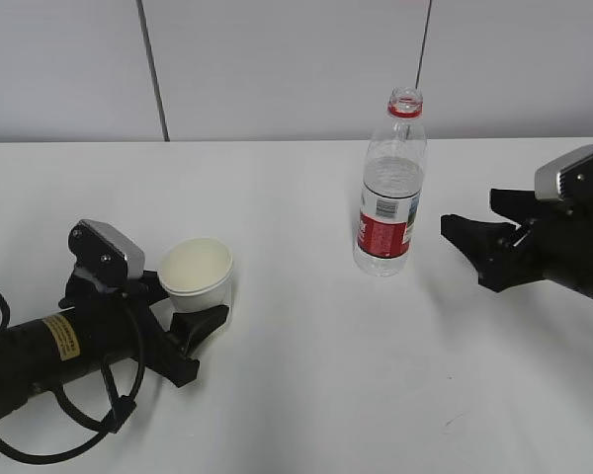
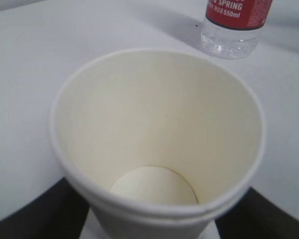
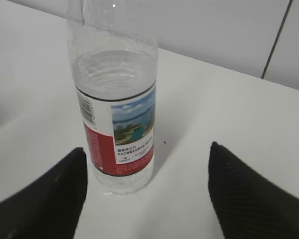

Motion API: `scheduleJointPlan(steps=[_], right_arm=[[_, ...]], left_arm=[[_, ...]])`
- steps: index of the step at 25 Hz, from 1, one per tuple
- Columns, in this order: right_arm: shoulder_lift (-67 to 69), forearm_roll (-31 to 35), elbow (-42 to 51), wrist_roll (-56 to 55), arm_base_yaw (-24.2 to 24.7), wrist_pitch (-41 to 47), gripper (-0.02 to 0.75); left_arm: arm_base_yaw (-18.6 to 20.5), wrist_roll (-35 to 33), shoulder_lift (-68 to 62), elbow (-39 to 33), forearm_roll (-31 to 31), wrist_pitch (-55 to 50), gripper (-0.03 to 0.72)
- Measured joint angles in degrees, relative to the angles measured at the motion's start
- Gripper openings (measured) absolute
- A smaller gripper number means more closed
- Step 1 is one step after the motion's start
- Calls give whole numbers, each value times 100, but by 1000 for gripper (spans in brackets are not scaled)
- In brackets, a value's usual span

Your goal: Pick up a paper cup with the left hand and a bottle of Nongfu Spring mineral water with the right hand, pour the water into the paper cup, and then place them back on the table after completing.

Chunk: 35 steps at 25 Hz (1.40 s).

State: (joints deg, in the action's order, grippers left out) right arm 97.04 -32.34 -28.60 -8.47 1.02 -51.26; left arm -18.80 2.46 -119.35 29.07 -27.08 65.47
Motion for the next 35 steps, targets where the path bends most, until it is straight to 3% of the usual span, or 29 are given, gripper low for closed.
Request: scheduleJointPlan(steps=[9,20,27,35], right_arm=[[1416,-108,-468,10,0,-1314,653],[1925,-289,-1236,10,-247,-1391,661],[1925,-316,-1789,10,-568,-724,662],[2434,-326,-2158,-259,-594,-773,662]], left_arm=[[0,0,0,0,0,0,461],[0,0,0,0,0,5,461],[0,0,0,0,0,5,461],[0,0,0,0,0,5,461]])
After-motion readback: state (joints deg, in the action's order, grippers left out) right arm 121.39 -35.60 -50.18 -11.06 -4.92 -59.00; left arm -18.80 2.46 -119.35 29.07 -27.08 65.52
